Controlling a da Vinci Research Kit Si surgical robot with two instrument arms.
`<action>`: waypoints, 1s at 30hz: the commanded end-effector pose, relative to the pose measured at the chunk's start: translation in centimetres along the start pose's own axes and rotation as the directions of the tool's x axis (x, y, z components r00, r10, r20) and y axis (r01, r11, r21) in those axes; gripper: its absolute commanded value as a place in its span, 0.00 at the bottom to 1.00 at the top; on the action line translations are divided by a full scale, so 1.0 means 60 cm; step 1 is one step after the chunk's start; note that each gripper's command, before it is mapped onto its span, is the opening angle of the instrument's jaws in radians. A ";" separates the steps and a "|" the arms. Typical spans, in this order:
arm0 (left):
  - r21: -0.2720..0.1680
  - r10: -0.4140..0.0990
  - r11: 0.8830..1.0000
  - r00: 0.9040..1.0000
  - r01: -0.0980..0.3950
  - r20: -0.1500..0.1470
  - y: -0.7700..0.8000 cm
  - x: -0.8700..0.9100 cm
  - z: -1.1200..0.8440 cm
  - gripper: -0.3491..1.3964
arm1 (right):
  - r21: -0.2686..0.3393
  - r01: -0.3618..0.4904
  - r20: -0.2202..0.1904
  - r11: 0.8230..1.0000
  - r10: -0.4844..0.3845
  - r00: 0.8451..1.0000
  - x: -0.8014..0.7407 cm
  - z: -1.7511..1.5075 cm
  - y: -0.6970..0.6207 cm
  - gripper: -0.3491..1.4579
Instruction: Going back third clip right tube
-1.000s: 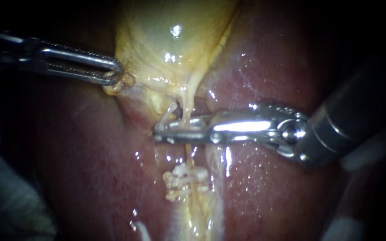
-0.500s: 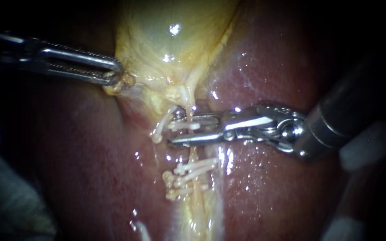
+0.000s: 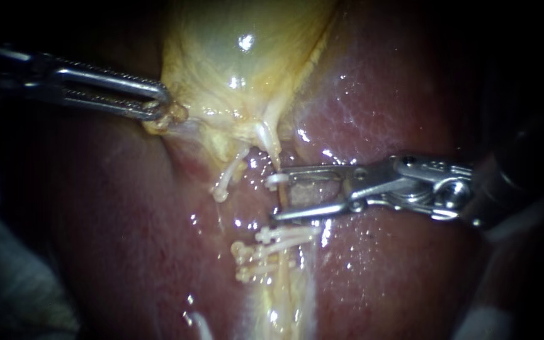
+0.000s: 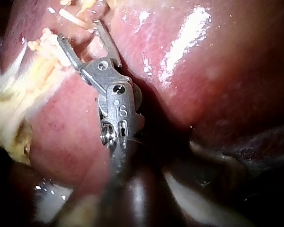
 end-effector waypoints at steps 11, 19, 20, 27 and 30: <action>-0.001 0.000 1.000 1.000 0.000 0.001 0.0000 0.0000 -0.0001 0.00 | -0.027 0.186 0.068 0.982 -0.184 0.981 0.0062 -0.0073 -0.0043 0.47; -0.001 0.000 1.000 1.000 0.000 0.001 -0.0002 0.0000 -0.0002 0.00 | -0.016 0.252 0.069 0.968 -0.250 0.966 0.0082 -0.0111 -0.0063 0.47; -0.001 0.000 1.000 1.000 0.000 0.001 -0.0003 0.0000 -0.0002 0.00 | -0.014 0.262 0.069 0.965 -0.261 0.963 0.0083 -0.0116 -0.0065 0.47; 0.009 0.007 1.000 1.000 -0.007 -0.006 -0.0020 -0.0014 0.0023 0.00 | -0.020 0.283 0.070 0.959 -0.281 0.957 0.0094 -0.0141 -0.0068 0.47; 0.006 0.011 1.000 1.000 -0.011 -0.006 -0.0033 -0.0019 0.0045 0.00 | -0.016 0.292 0.073 0.956 -0.291 0.954 0.0097 -0.0150 -0.0069 0.47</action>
